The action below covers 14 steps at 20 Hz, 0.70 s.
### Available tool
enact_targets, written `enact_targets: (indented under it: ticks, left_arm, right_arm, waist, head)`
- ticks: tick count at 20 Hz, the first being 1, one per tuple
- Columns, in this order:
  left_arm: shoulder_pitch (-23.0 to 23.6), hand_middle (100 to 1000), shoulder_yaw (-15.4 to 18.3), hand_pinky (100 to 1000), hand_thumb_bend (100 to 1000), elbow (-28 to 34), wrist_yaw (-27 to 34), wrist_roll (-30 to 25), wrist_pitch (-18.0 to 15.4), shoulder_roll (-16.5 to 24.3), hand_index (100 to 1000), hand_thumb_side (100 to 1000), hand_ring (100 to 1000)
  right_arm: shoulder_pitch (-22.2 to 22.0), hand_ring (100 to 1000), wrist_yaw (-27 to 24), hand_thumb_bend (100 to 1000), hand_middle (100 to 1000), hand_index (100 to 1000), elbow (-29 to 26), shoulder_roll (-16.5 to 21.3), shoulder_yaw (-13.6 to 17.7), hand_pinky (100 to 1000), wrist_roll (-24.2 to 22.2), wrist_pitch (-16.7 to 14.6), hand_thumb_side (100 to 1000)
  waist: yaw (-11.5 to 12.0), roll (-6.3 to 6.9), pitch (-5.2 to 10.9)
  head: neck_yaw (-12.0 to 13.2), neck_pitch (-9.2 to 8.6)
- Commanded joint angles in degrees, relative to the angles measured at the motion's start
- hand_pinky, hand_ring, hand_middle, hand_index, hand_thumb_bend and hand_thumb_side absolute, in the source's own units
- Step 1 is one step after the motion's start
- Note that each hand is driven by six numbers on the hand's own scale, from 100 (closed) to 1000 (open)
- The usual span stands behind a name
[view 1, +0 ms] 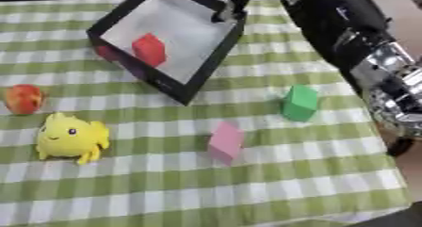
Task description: Pick up objects on the table and place them in the box.
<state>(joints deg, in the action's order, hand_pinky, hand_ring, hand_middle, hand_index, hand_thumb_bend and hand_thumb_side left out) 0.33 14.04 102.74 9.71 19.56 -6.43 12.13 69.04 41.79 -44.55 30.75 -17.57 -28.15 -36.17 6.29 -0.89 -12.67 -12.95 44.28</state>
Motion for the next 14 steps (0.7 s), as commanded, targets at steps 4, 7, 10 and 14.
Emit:
enact_targets:
  ticks: [4,7,10,14]
  left_arm:
    - [0.2,741,1.0,905,281,1.1,-0.7,0.7,-0.1,1.9,839,697,653]
    - [0.2,742,1.0,905,282,1.1,-0.9,0.8,0.0,2.1,839,698,653]
    - [0.0,741,0.9,905,281,1.2,-0.9,0.8,0.0,2.2,839,697,653]
    - [-0.3,742,0.6,905,279,1.2,-0.8,0.6,0.0,2.2,839,698,652]
  right_arm:
    - [-7.2,869,-6.5,478,804,897,-11.2,11.7,-4.8,945,2.1,-1.5,194]
    - [-12.2,873,-9.6,484,810,899,-16.1,16.7,-6.8,943,2.2,-0.8,211]
    - [-16.9,876,-12.4,495,813,900,-20.8,21.3,-8.0,948,1.0,1.2,231]
    - [-23.1,875,-16.3,504,812,901,-27.0,27.4,-8.2,956,-0.6,4.0,241]
  waist:
    - [-1.5,-0.8,2.27]
    - [-2.1,-1.07,2.29]
    - [-2.3,-1.13,2.16]
    - [-2.0,-0.92,1.8]
  head:
    - [1.5,-0.16]
    - [1.6,-0.16]
    - [1.7,-0.16]
    - [1.1,-0.16]
